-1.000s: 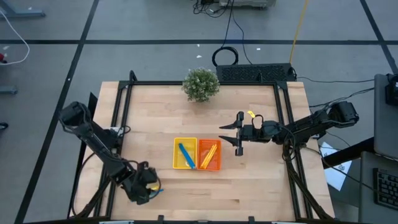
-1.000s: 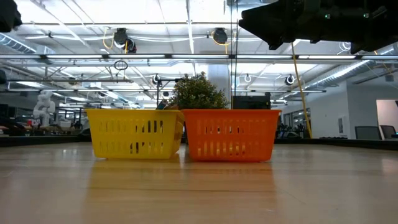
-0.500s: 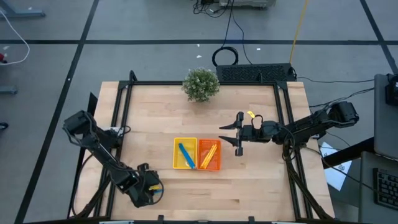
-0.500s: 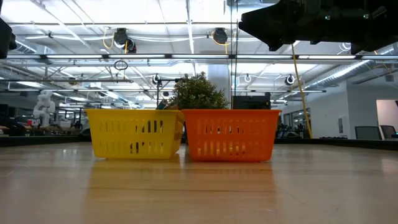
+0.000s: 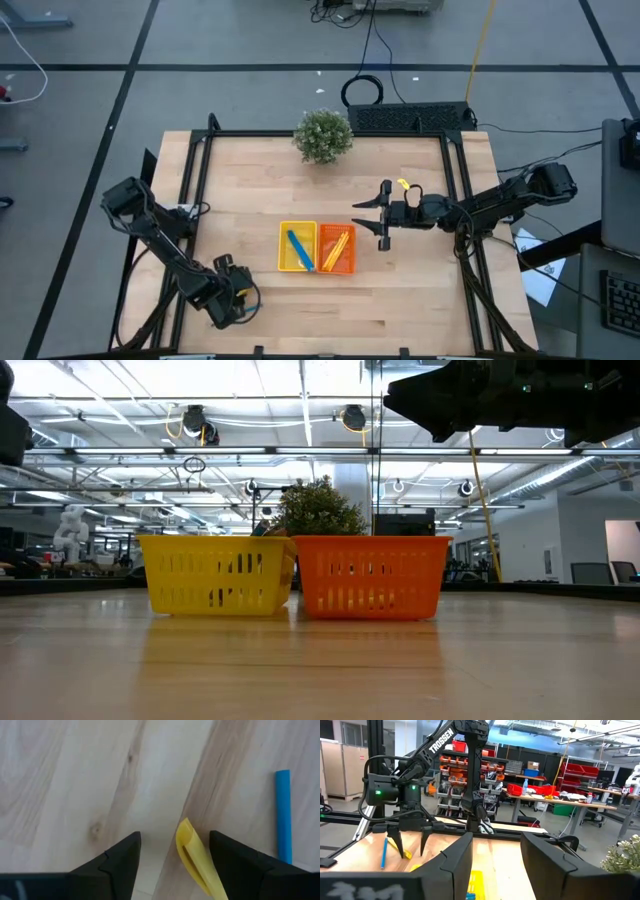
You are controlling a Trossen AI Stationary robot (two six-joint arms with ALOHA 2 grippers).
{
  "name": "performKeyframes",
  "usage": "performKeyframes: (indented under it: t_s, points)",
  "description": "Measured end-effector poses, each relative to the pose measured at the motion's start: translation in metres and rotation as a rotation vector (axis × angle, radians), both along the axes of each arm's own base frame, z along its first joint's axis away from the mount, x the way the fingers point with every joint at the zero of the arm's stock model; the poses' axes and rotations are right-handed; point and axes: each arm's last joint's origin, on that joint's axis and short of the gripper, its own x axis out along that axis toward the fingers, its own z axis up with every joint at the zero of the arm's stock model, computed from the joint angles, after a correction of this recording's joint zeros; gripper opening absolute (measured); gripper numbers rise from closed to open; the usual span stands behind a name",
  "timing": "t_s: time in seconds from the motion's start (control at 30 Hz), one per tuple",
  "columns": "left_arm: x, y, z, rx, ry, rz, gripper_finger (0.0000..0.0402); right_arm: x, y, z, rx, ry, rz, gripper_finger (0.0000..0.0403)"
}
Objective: Sort pens & pencils
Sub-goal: Put the yellow pen into the orange bin
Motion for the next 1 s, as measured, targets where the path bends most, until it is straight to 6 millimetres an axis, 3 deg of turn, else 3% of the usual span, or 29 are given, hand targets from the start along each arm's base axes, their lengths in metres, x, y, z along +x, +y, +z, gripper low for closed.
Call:
performKeyframes:
  t_s: [0.1,0.2,0.4,0.73,0.9,1.0]
  points:
    - [0.000,0.000,0.000,0.000,0.008,0.000,0.0237,0.000,0.000,0.000,0.000,0.000,0.000,0.0155]
    - [0.000,0.000,-0.001,-0.013,0.019,0.011,0.0207,0.000,0.000,0.000,0.000,0.000,0.000,0.0155]
    - [0.001,0.002,-0.001,-0.050,0.059,0.017,0.0048,0.000,0.000,0.000,0.000,0.000,0.000,0.0155]
    - [0.007,0.004,0.000,-0.058,0.064,-0.056,0.0041,0.000,0.000,0.000,0.000,0.000,0.000,0.0155]
    - [0.013,0.002,0.014,-0.055,0.013,-0.157,0.0038,0.000,0.000,0.000,0.000,0.000,0.000,0.0155]
    - [0.018,0.003,0.029,-0.053,-0.058,-0.195,0.0001,0.000,0.000,0.000,0.000,0.001,0.000,0.0155]
